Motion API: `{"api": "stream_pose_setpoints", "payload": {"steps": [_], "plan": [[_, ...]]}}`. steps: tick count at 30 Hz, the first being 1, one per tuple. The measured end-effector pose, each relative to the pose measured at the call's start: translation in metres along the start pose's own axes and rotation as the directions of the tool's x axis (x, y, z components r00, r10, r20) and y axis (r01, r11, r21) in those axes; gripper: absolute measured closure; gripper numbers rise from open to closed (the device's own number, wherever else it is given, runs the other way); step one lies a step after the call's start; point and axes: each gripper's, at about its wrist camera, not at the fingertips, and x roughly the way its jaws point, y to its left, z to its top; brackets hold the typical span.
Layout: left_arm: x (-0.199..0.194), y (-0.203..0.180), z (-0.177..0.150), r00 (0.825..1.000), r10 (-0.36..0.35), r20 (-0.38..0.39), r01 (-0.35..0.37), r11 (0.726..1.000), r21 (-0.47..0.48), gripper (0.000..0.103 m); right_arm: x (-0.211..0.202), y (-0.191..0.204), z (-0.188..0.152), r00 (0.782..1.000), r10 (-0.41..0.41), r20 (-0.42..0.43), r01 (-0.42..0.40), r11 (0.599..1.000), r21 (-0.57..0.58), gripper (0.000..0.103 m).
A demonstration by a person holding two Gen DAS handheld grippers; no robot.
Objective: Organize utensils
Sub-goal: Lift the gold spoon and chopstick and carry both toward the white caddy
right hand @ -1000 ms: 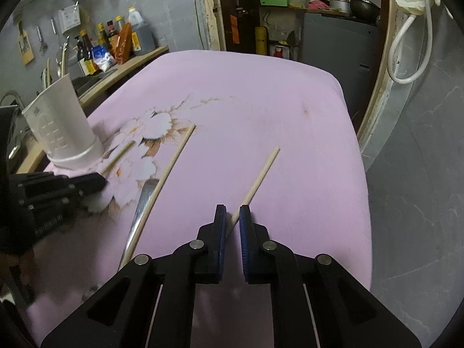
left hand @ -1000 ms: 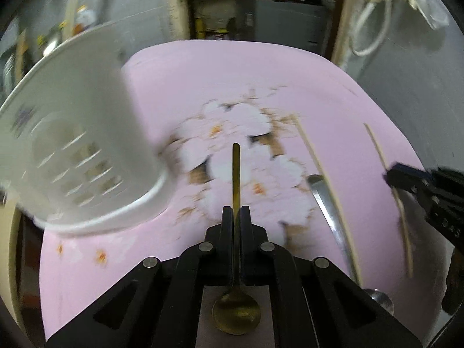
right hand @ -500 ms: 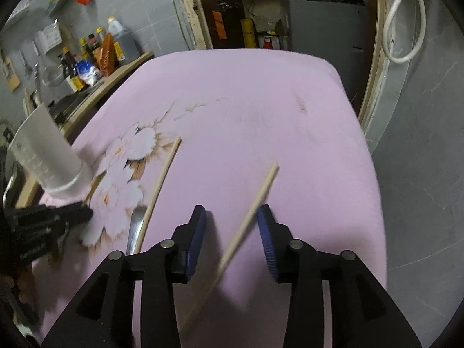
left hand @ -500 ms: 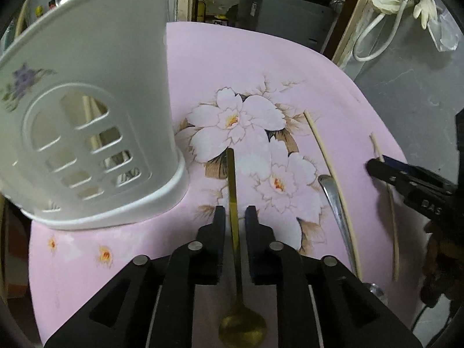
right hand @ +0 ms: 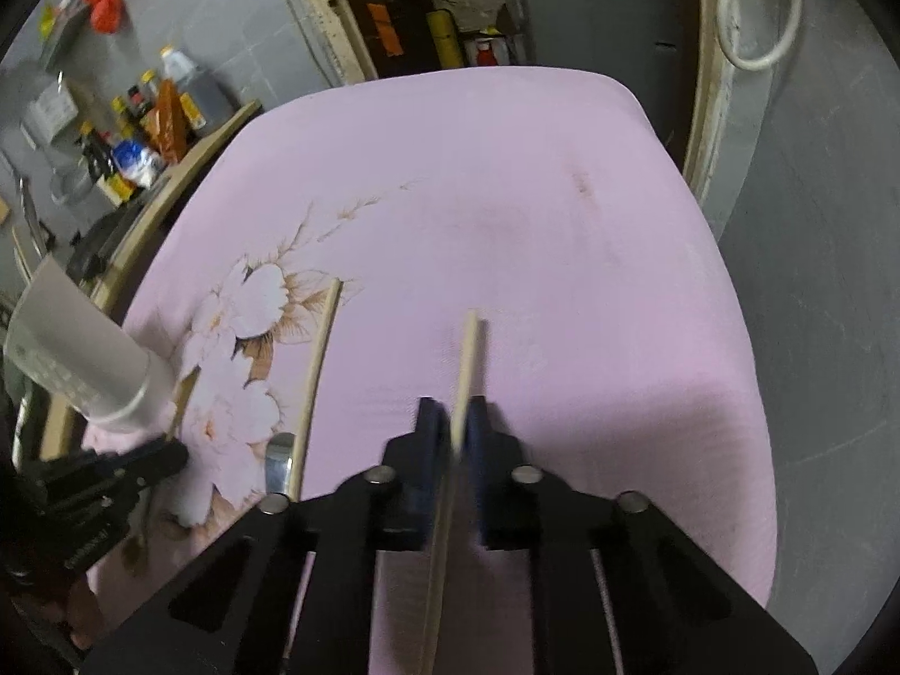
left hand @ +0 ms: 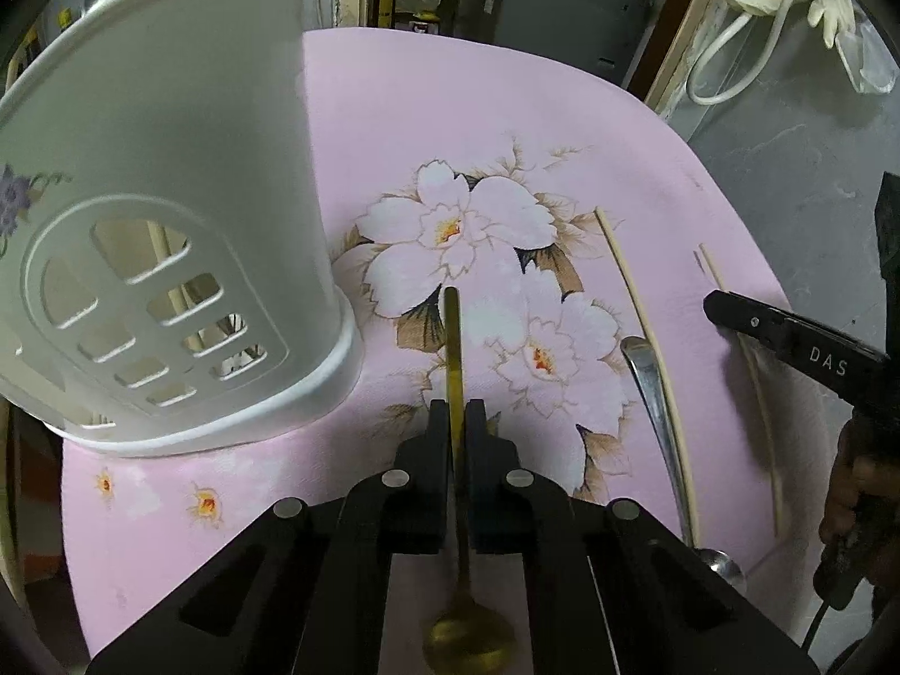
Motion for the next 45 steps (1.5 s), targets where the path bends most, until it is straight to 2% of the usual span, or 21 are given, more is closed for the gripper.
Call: {"api": "stream_pose_setpoints", "payload": {"steps": [4,6,8,12,14,19,27,32,36,42,44,45], "plan": [[-0.008,0.009,-0.005,0.999,-0.044,0.004,0.044,0.998,-0.040,0.101,-0.011,-0.019,-0.003,0.993,0.113,0.029,-0.115,0.985,0.130,0.100],[-0.018,0.013,-0.010,0.997,-0.052,0.049,0.055,0.997,-0.060,0.101,-0.022,-0.024,-0.006,0.983,0.169,0.074,-0.179,0.971,0.159,0.100],[-0.035,0.016,-0.017,0.990,-0.080,0.114,0.089,0.993,-0.077,0.101,-0.038,-0.024,-0.012,0.960,0.233,0.153,-0.257,0.953,0.160,0.100],[-0.071,0.023,-0.028,0.960,-0.117,0.254,0.149,0.983,-0.109,0.101,-0.068,-0.013,-0.019,0.918,0.276,0.284,-0.313,0.945,0.094,0.100],[-0.087,0.028,-0.033,0.940,-0.117,0.321,0.169,0.976,-0.138,0.101,-0.075,-0.003,-0.018,0.906,0.278,0.320,-0.315,0.947,0.070,0.100],[-0.112,0.034,-0.027,0.902,-0.106,0.419,0.192,0.966,-0.171,0.101,-0.091,0.021,-0.011,0.871,0.298,0.391,-0.329,0.944,0.011,0.100],[-0.158,0.047,-0.005,0.842,-0.144,0.520,0.249,0.958,-0.139,0.103,-0.117,0.077,0.015,0.783,0.388,0.486,-0.382,0.917,-0.117,0.100],[-0.178,0.061,0.001,0.826,-0.168,0.537,0.270,0.956,-0.116,0.103,-0.121,0.105,0.028,0.752,0.429,0.501,-0.411,0.899,-0.153,0.100],[-0.192,0.079,0.006,0.803,-0.192,0.564,0.309,0.943,-0.119,0.103,-0.122,0.124,0.037,0.729,0.453,0.514,-0.428,0.887,-0.175,0.100],[-0.204,0.115,0.016,0.786,-0.181,0.591,0.315,0.940,-0.132,0.103,-0.120,0.155,0.055,0.667,0.478,0.571,-0.464,0.867,-0.183,0.100],[-0.208,0.127,0.019,0.777,-0.173,0.605,0.323,0.935,-0.148,0.103,-0.119,0.166,0.063,0.642,0.478,0.600,-0.465,0.864,-0.191,0.100],[-0.210,0.137,0.022,0.765,-0.166,0.622,0.334,0.928,-0.163,0.103,-0.118,0.174,0.067,0.628,0.470,0.621,-0.457,0.868,-0.195,0.100]]}}
